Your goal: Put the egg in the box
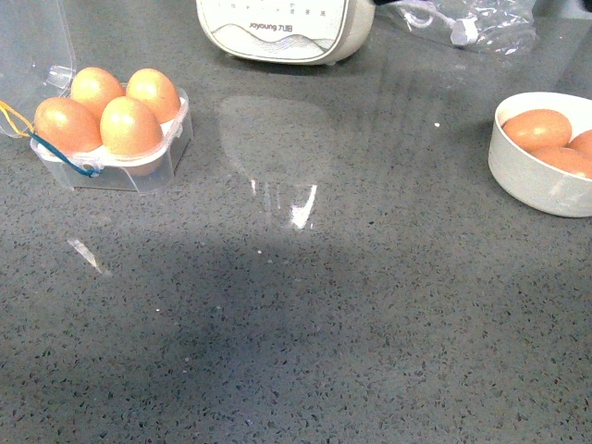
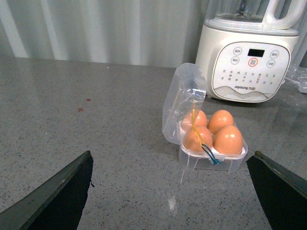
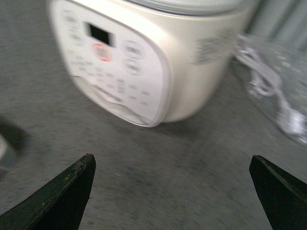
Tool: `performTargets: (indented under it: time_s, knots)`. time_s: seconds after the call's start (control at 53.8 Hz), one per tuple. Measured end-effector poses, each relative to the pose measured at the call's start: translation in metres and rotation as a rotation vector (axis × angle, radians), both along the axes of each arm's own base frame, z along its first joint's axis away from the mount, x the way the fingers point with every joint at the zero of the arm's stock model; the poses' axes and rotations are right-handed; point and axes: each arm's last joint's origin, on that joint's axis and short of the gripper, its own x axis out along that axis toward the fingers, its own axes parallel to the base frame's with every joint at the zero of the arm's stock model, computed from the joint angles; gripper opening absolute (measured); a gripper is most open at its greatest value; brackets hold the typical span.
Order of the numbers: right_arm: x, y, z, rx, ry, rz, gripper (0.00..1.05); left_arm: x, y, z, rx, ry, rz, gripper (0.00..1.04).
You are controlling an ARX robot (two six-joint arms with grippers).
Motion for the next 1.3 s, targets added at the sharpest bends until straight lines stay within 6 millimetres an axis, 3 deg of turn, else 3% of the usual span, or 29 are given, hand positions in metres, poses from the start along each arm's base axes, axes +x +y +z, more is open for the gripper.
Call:
performTargets:
  time_s: [0.112,0.223,0.316,0.484,0.707,0.856,1.302]
  knots:
    - [-0.021,-0.036,0.003,0.016,-0.038,-0.166,0.97,0.0,0.0,0.0,0.0,0.0,0.0,0.98]
    - [-0.058,-0.072,0.008,0.063,-0.191,-0.325,0.95,0.0,0.0,0.0,0.0,0.0,0.0,0.98]
    - [-0.09,-0.093,0.004,0.13,-0.344,-0.329,0.8,0.0,0.0,0.0,0.0,0.0,0.0,0.98]
    - [-0.122,-0.106,-0.014,0.139,-0.369,-0.347,0.55,0.0,0.0,0.0,0.0,0.0,0.0,0.98]
    - [-0.156,-0.117,-0.036,0.137,-0.357,-0.339,0.03,0.0,0.0,0.0,0.0,0.0,0.0,0.98]
    - [-0.172,-0.128,-0.045,0.136,-0.352,-0.346,0.03,0.0,0.0,0.0,0.0,0.0,0.0,0.98]
    - [-0.197,-0.128,-0.056,0.136,-0.352,-0.343,0.03,0.0,0.0,0.0,0.0,0.0,0.0,0.98]
